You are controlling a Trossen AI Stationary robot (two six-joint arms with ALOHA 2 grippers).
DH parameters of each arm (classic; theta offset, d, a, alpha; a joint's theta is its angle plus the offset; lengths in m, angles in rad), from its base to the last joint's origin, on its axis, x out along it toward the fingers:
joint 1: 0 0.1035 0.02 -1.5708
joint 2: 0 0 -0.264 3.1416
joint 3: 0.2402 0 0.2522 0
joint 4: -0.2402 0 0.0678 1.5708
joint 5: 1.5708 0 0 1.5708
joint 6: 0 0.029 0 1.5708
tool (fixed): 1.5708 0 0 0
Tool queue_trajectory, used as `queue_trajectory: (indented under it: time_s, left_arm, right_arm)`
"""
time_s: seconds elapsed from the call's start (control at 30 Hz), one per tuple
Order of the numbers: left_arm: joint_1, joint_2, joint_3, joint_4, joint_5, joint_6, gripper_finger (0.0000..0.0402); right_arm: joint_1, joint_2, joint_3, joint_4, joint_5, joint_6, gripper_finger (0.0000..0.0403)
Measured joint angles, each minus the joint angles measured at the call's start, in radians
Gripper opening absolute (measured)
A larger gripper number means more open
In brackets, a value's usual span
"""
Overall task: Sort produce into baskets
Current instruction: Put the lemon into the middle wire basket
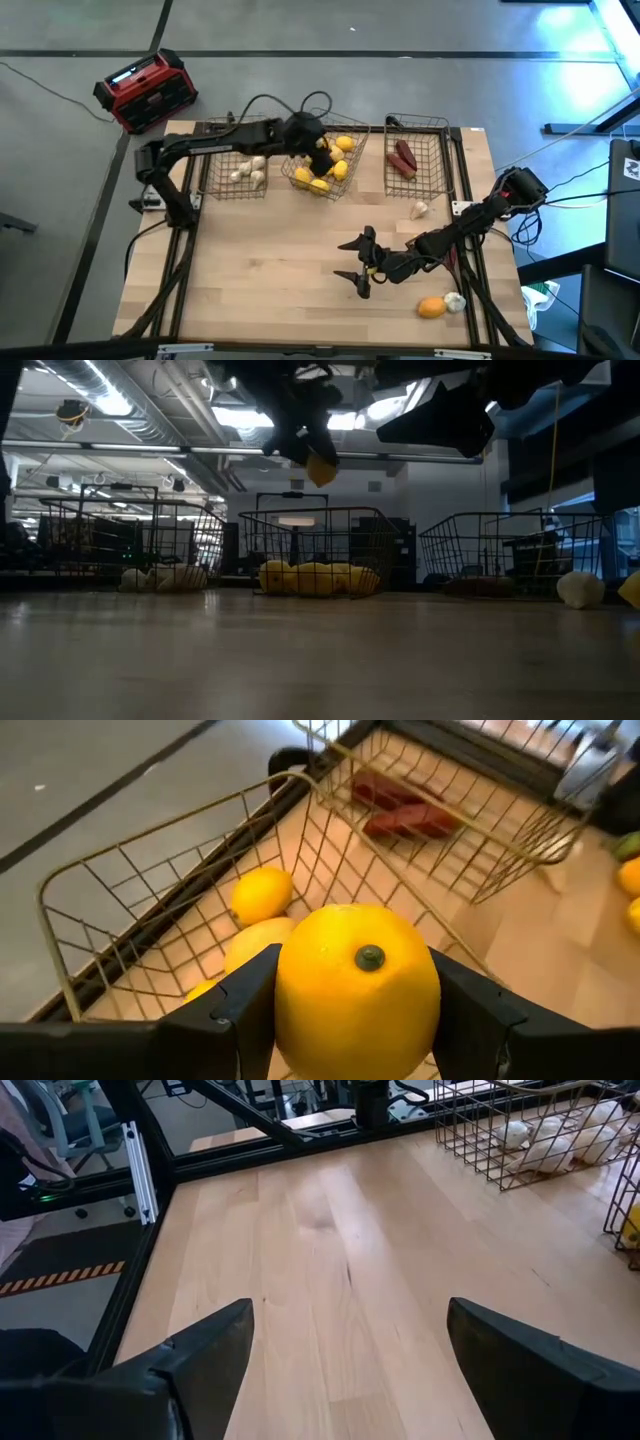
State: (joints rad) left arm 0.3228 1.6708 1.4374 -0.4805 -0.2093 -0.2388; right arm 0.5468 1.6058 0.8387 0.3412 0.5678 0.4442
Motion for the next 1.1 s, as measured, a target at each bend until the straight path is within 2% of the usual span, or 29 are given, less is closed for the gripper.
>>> queue_trajectory:
  time_s: [0.17,0.33,0.57,0.87,1.1]
  left_arm:
    - [0.034,0.106,0.171,-0.111,-0.001,0.033,0.0196]
    - [0.079,0.190,0.259,-0.124,0.000,0.048,0.0196]
    - [0.140,0.284,0.262,-0.062,-0.003,0.047,0.0213]
    - [0.195,0.413,0.261,-0.167,-0.001,-0.002,0.0209]
    - [0.188,0.457,0.261,-0.159,0.000,-0.005,0.0219]
  right_arm:
    - [0.000,0.000,0.000,-0.001,0.000,-0.002,0.0331]
    - [0.000,0.000,0.000,-0.003,0.000,-0.003,0.0331]
    - [0.000,0.000,0.000,-0.009,0.000,-0.003,0.0331]
    - [0.000,0.000,0.000,-0.022,0.000,-0.002,0.0330]
    - [-0.006,0.000,0.000,-0.024,0.000,0.002,0.0330]
